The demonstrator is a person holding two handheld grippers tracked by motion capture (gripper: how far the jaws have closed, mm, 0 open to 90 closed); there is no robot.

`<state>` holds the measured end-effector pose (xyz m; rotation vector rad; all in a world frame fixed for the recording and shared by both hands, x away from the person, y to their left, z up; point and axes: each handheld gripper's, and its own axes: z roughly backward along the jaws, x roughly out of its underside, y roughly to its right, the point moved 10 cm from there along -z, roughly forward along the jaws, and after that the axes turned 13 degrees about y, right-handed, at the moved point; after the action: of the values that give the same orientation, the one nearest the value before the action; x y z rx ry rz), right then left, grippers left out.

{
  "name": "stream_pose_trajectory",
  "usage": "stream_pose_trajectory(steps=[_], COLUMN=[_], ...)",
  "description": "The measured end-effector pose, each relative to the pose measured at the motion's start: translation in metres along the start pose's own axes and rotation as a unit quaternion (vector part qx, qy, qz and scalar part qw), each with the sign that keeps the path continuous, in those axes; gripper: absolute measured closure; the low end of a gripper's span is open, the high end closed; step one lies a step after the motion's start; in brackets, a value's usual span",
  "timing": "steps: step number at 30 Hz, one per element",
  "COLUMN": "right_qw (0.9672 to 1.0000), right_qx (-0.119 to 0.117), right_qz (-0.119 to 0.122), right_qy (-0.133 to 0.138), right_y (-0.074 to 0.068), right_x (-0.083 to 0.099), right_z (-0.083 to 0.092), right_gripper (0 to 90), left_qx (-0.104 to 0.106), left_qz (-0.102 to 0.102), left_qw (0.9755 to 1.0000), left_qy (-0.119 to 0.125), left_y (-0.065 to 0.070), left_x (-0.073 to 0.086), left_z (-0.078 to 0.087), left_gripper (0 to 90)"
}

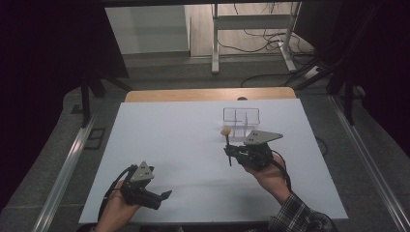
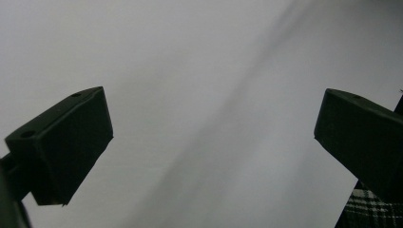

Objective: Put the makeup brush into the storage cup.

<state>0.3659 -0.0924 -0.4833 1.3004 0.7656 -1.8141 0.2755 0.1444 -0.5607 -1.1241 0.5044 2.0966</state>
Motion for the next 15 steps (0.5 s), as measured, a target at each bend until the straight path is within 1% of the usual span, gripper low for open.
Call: stream_pose_trajectory(steps=[8,15], right_qw=[0.9999,0.9997], right_qx=[0.015,0.02], right_qz=[-0.005,-0.009], right_qy=[0.007,0.009], right_y=[0.013,0.019], right_x=[-0.005,-0.006], right_z=[0.004,0.006], right_gripper=[83.7,83.7], left_qx=[-0.005,-0.011], left_qz=[0.003,0.004], left_qw=[1.0,0.9999], left_qy=[0.004,0.003], left_y=[-0.002,-0.005], left_x=[0.003,0.006], left_z=[0.005,0.009], left_gripper=[0.0,0.0])
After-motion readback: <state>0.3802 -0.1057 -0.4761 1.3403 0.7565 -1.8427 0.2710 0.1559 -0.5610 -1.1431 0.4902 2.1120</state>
